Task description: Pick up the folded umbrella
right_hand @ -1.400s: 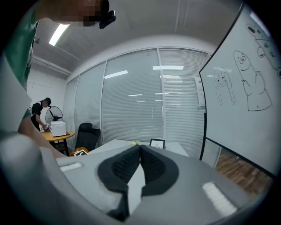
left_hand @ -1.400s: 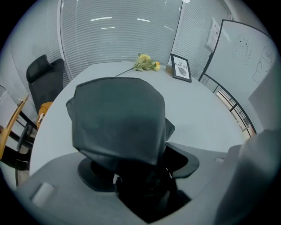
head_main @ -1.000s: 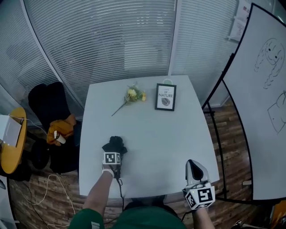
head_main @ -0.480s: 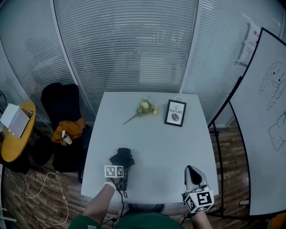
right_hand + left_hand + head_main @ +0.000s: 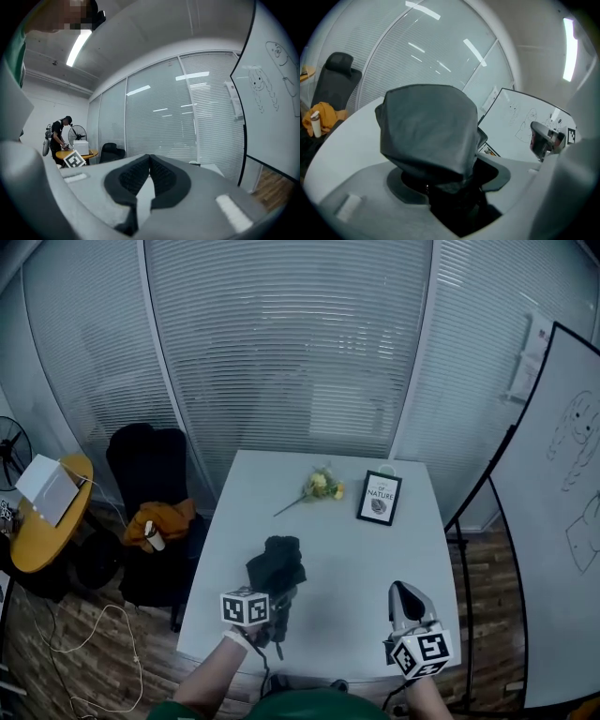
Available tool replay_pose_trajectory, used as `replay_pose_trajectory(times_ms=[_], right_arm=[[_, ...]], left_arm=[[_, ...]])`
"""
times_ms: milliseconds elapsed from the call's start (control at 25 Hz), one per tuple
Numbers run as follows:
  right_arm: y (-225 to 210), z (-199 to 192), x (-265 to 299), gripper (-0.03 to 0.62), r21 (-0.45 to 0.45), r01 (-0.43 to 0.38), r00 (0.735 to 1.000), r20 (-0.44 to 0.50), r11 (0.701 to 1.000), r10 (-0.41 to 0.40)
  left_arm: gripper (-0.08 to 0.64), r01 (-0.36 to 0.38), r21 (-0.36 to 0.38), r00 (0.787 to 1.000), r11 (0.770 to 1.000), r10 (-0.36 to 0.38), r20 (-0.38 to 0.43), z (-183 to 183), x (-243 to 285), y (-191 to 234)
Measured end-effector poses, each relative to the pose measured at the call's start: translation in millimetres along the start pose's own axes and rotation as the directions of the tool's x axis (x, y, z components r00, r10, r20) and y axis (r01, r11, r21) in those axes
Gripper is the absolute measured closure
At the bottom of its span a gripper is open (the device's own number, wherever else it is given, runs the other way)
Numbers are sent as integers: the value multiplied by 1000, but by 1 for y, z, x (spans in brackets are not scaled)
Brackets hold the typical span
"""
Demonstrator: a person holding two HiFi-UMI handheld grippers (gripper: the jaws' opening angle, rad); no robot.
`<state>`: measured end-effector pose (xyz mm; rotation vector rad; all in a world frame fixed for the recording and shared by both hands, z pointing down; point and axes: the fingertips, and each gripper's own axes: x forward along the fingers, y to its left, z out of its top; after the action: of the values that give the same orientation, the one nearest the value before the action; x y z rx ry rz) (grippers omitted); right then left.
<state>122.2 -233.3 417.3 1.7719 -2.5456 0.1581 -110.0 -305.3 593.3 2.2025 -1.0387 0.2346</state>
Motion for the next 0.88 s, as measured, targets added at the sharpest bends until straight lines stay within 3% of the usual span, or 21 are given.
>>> replay_pose_trajectory(times_ms=[320,640,880], right_arm=[[6,19,12,589,11,-33,998,56,999,32],[4,26,9,589,21,-32,996,80,999,30],[3,34,6,589,22,-20,994,106,1000,17]], left_arm=[[270,90,134,984,987,-109,143,63,-26,-72],[268,127,302,938,945,-213,273,112,-59,-134],[268,118,368,894,922,-260,365,145,-82,-161]])
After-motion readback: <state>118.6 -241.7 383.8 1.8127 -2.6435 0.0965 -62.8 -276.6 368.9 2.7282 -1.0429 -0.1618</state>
